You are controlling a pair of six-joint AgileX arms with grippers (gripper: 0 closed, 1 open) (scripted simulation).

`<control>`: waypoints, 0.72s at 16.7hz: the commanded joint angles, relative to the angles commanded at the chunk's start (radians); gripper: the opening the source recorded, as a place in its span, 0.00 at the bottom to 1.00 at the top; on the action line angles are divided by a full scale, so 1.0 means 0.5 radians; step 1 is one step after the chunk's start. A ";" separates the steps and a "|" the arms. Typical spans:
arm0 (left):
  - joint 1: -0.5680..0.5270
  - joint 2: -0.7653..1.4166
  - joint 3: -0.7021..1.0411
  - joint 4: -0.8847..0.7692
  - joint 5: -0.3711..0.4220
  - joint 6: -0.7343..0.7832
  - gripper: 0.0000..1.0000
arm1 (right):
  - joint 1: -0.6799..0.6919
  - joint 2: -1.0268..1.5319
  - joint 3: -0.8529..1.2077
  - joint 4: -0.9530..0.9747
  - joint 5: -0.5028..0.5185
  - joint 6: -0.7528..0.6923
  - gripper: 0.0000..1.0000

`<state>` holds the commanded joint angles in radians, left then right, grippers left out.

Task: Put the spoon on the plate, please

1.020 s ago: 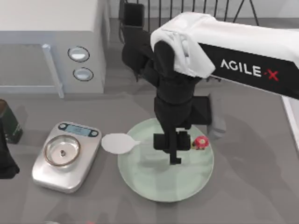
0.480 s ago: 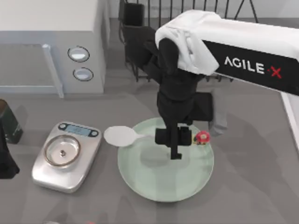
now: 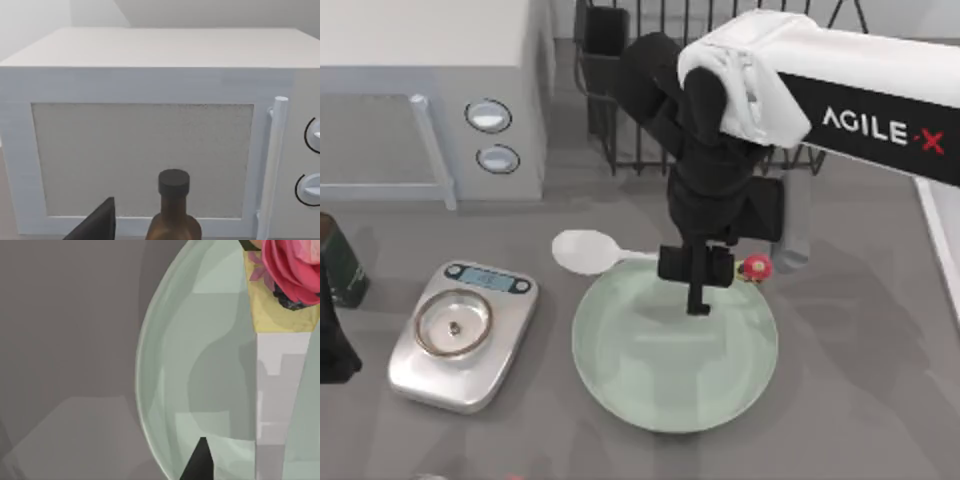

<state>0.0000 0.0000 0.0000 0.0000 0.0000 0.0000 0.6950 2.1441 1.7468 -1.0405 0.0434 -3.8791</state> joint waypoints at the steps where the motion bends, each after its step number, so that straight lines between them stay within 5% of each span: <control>1: 0.000 0.000 0.000 0.000 0.000 0.000 1.00 | -0.001 -0.003 -0.005 0.019 -0.002 0.000 0.00; 12: 0.000 0.000 0.000 0.000 0.000 0.000 1.00 | 0.107 0.043 -0.084 0.061 -0.094 -0.044 0.00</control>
<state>0.0000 0.0000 0.0000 0.0000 0.0000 0.0000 0.7487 2.1656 1.7047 -1.0098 -0.0034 -3.9013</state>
